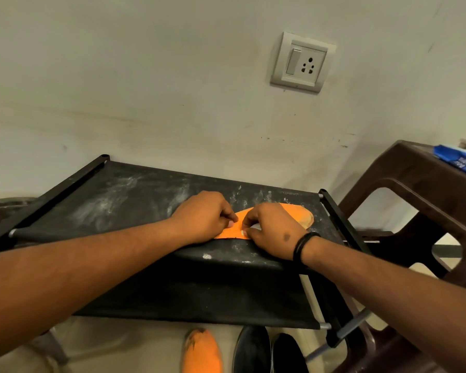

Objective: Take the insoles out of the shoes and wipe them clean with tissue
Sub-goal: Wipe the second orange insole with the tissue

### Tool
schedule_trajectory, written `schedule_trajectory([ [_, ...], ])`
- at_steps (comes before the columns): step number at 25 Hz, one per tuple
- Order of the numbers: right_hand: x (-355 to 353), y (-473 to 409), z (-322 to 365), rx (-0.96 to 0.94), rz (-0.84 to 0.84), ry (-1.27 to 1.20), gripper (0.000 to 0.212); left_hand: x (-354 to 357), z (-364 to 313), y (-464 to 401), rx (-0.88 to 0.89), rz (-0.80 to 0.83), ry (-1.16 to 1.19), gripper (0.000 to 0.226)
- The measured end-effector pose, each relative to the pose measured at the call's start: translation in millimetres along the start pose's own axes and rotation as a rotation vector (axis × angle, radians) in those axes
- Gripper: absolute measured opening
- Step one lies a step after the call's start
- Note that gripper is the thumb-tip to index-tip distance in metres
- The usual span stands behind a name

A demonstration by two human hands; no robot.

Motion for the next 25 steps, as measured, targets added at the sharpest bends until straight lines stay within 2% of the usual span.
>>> schedule_trajectory([
  [4, 10.3, 2.5, 32.3, -0.214, 0.022, 0.037, 0.017, -0.9, 6.2, -1.8, -0.027, -0.011, -0.002, 0.032],
  [6, 11.1, 0.6, 34.8, -0.276, 0.039, 0.071, 0.017, 0.5, 8.1, -3.5, -0.028, -0.014, -0.011, 0.026],
  [9, 3.8, -1.6, 26.8, -0.262, 0.072, 0.115, 0.017, 1.6, 7.2, -3.3, -0.007, -0.01, -0.021, 0.018],
  [14, -12.5, -2.8, -8.7, -0.139, 0.12, 0.283, 0.015, 0.8, 4.5, -3.1, 0.018, 0.009, -0.026, 0.022],
  [17, -14.2, -1.0, -19.0, -0.087, 0.153, 0.204, 0.015, 0.6, 1.7, -2.4, 0.029, 0.012, -0.04, 0.023],
  [25, 9.5, -6.7, 14.0, -0.119, 0.054, 0.043, 0.02, 0.3, 2.4, -1.0, 0.025, -0.005, -0.062, 0.02],
])
Point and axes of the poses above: each hand's wrist, its own y-axis away from the middle knuckle, its own x-axis out of the palm, z = x × y, the point moved 8 cm from there along -y, towards the middle knuckle, and after that the axes turned 15 degrees about -z, right-handed, at the moved point
